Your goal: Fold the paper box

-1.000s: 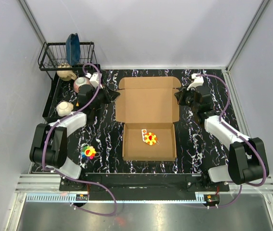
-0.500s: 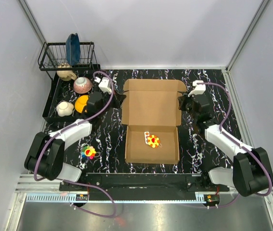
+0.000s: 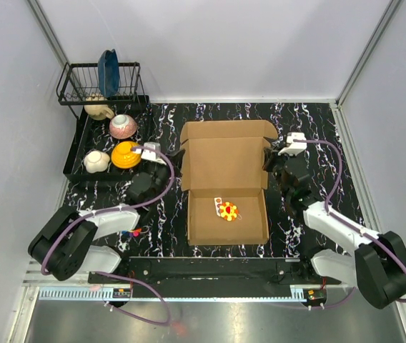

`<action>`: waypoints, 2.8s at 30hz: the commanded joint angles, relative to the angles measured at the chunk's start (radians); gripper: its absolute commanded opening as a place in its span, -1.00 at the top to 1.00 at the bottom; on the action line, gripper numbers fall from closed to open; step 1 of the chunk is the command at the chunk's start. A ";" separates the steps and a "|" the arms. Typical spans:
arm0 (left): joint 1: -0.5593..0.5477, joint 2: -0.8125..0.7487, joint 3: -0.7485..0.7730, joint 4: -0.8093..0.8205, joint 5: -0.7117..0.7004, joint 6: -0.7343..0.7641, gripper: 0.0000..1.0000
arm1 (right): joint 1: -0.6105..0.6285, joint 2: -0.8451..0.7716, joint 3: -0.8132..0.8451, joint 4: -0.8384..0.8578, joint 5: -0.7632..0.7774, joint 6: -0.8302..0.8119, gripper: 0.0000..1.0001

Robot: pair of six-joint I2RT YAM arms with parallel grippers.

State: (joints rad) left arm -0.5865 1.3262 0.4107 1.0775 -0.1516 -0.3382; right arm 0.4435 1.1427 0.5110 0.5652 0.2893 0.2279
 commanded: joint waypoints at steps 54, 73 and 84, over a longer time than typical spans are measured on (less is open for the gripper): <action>-0.157 0.076 -0.078 0.588 -0.209 0.085 1.00 | 0.293 0.316 -0.166 0.794 0.197 -0.087 1.00; -0.381 -0.065 -0.323 0.588 -0.330 0.127 1.00 | 0.440 -0.032 -0.393 0.432 0.329 0.063 1.00; -0.475 -0.160 -0.458 0.584 -0.439 0.156 1.00 | 0.527 -0.156 -0.451 0.266 0.405 0.183 1.00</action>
State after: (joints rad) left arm -1.0142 1.1770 0.0586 1.3865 -0.5865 -0.1585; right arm 0.9176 1.0046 0.0830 1.0203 0.7254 0.3153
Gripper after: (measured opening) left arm 0.007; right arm 0.014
